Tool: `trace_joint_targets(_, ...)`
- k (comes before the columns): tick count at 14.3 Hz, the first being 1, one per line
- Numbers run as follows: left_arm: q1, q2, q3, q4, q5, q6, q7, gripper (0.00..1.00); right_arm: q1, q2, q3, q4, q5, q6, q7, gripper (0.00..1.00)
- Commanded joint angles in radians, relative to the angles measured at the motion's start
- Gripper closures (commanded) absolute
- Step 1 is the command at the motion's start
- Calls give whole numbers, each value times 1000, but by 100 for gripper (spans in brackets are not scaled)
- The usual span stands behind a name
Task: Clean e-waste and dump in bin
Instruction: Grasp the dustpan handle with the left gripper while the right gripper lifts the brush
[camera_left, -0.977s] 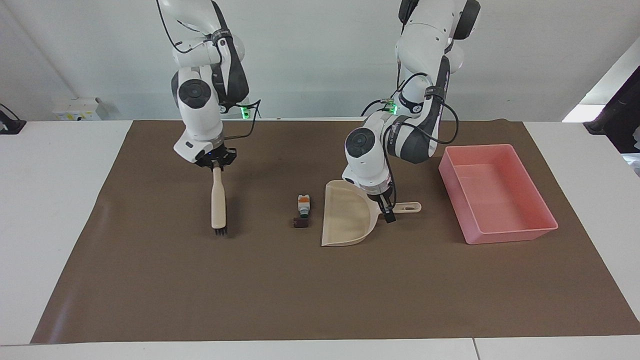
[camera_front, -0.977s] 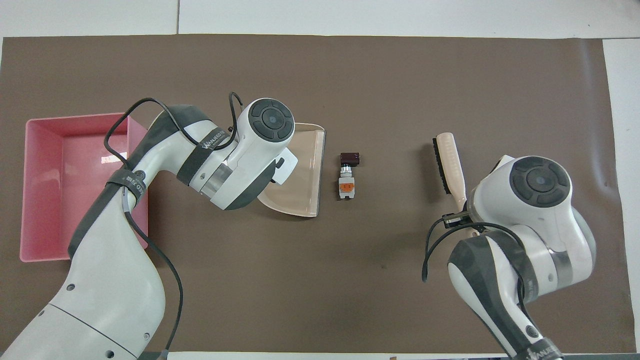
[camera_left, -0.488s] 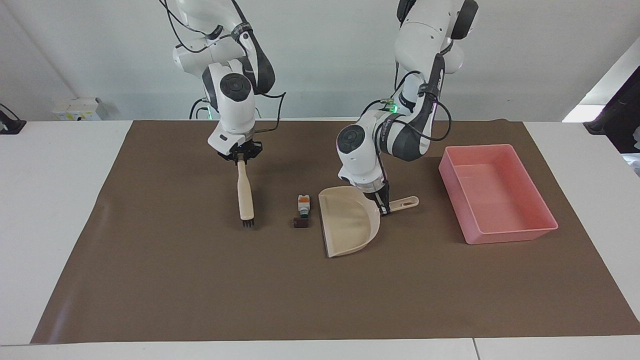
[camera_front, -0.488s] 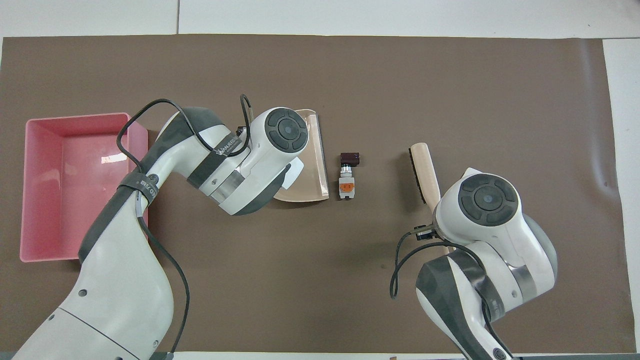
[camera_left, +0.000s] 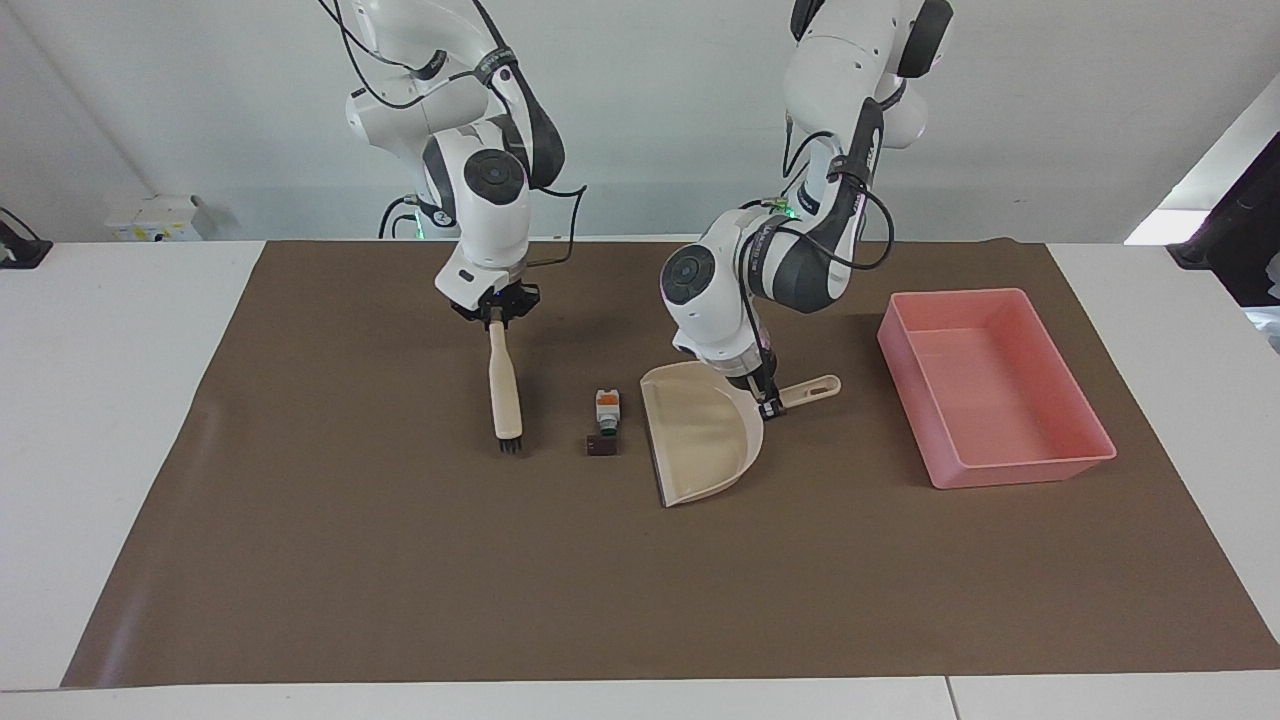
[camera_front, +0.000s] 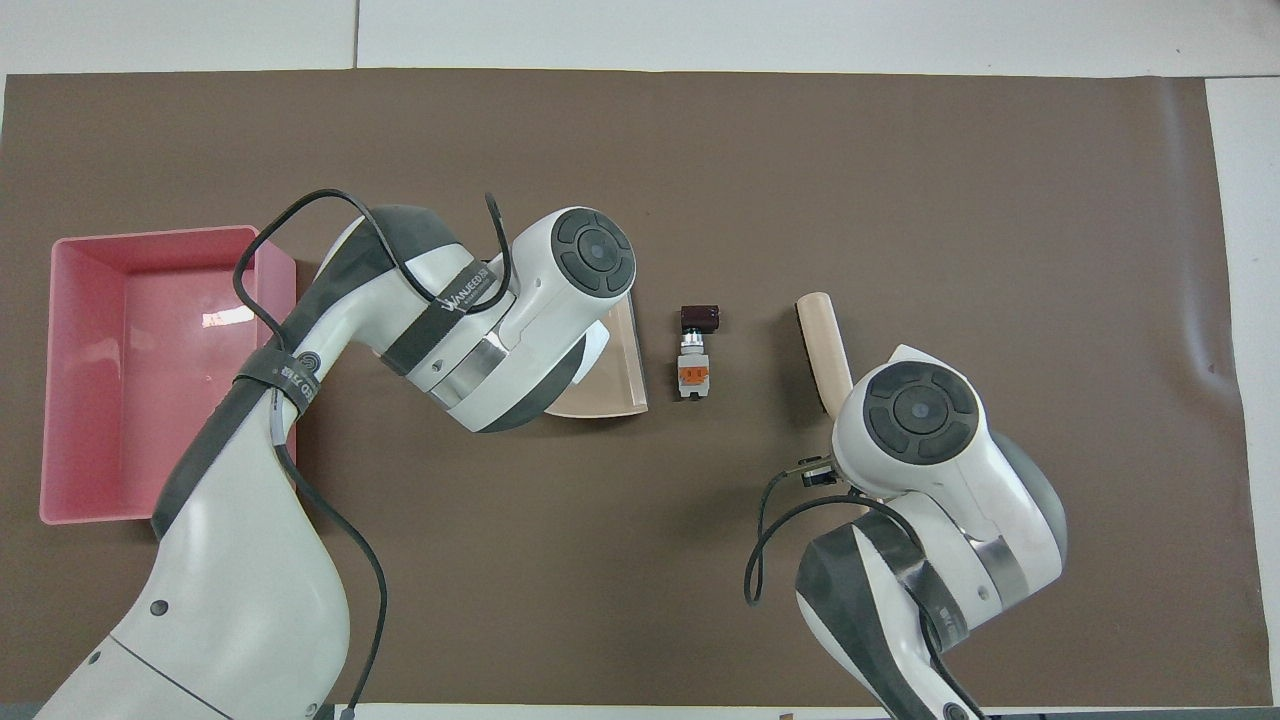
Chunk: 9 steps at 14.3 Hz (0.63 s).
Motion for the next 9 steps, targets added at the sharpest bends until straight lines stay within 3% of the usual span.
trace_joint_targets(1, -60, -7, 15, 22, 42, -69, 41, 100, 0, 43, 4, 42, -21, 25, 17, 100)
trace_joint_targets(3, -96, 10, 15, 28, 78, -101, 52, 100, -2, 97, 35, 91, -20, 30, 17, 100)
trace_joint_targets(9, -128, 45, 15, 46, 119, -115, 62, 100, -2, 157, 72, 109, 3, 68, 17, 100)
